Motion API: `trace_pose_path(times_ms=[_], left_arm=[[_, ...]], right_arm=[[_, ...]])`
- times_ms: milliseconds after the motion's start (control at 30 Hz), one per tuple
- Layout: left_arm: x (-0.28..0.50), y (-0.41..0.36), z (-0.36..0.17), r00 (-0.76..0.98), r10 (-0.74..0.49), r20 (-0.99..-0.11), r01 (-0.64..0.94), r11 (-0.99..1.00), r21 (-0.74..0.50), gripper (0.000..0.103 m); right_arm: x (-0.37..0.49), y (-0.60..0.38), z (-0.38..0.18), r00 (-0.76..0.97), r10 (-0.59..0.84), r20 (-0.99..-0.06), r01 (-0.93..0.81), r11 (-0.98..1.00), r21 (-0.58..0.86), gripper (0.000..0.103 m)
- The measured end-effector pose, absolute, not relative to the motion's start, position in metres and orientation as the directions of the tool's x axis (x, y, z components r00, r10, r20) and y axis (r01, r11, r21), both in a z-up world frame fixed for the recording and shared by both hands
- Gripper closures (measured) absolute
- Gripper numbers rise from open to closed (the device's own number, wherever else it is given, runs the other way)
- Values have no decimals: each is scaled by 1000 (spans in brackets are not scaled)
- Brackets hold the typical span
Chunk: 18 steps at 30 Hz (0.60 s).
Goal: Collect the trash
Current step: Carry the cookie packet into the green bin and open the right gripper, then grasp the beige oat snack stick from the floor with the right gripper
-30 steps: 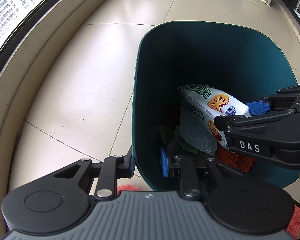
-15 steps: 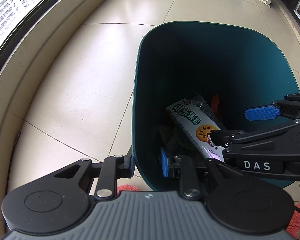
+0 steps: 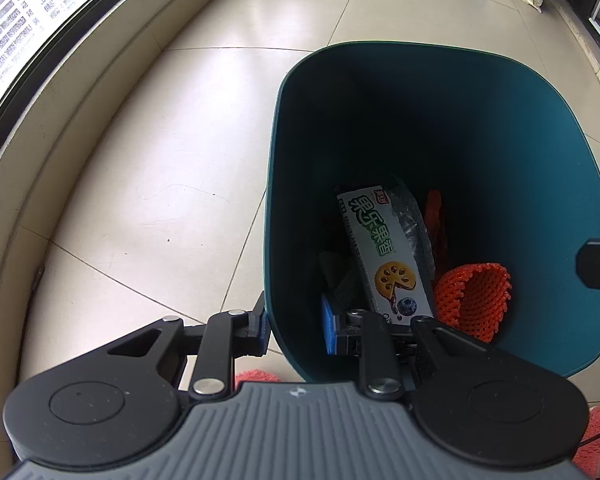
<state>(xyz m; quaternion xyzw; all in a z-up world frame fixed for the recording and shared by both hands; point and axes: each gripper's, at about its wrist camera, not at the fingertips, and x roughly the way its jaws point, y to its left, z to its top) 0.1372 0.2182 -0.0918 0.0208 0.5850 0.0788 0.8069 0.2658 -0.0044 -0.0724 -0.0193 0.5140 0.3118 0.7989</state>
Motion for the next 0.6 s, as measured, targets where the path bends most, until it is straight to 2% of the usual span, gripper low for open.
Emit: trace_pose_path(times_ms=[233, 600], left_arm=[[137, 215, -92, 302, 160, -940, -101, 986, 135, 79], [139, 215, -94, 297, 184, -937, -103, 982, 160, 79]], right_arm=[[263, -63, -53, 366, 457, -811, -452, 849, 274, 18], [282, -168, -113, 414, 266, -871, -157, 963, 220, 11]])
